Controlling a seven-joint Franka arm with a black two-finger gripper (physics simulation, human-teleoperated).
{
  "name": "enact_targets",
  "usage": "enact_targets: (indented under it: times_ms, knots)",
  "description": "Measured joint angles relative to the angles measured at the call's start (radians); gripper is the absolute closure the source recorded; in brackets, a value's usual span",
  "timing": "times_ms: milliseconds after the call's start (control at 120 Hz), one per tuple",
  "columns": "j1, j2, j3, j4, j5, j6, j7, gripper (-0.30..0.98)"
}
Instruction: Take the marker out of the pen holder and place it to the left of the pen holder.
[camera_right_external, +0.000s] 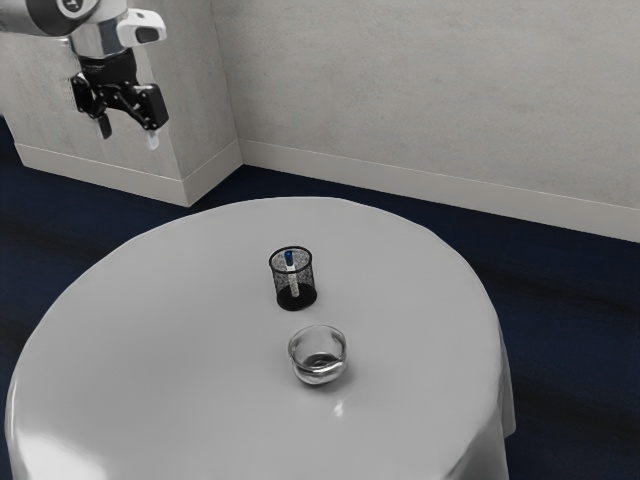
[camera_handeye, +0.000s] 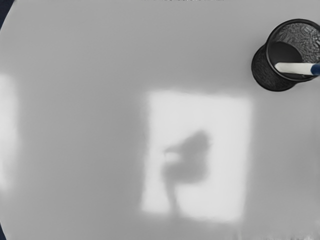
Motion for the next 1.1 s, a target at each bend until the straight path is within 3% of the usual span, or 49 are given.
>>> enact_targets:
  times_ms: [567, 750, 833, 967, 1100]
  knots:
    - [-0.123, -0.010, -0.030, 0.070, 0.010, 0.000, -0.001, 0.00]
    - [-0.110, 0.007, -0.033, 0.026, 0.040, -0.019, -0.152, 0.00]
    - [-0.072, 0.026, -0.038, 0.017, -0.003, -0.057, -0.254, 0.00]
    - [-0.103, 0.166, -0.008, -0.130, -0.052, 0.147, -0.341, 0.00]
    - [-0.076, 0.325, 0.004, -0.071, -0.070, 0.324, -0.396, 0.00]
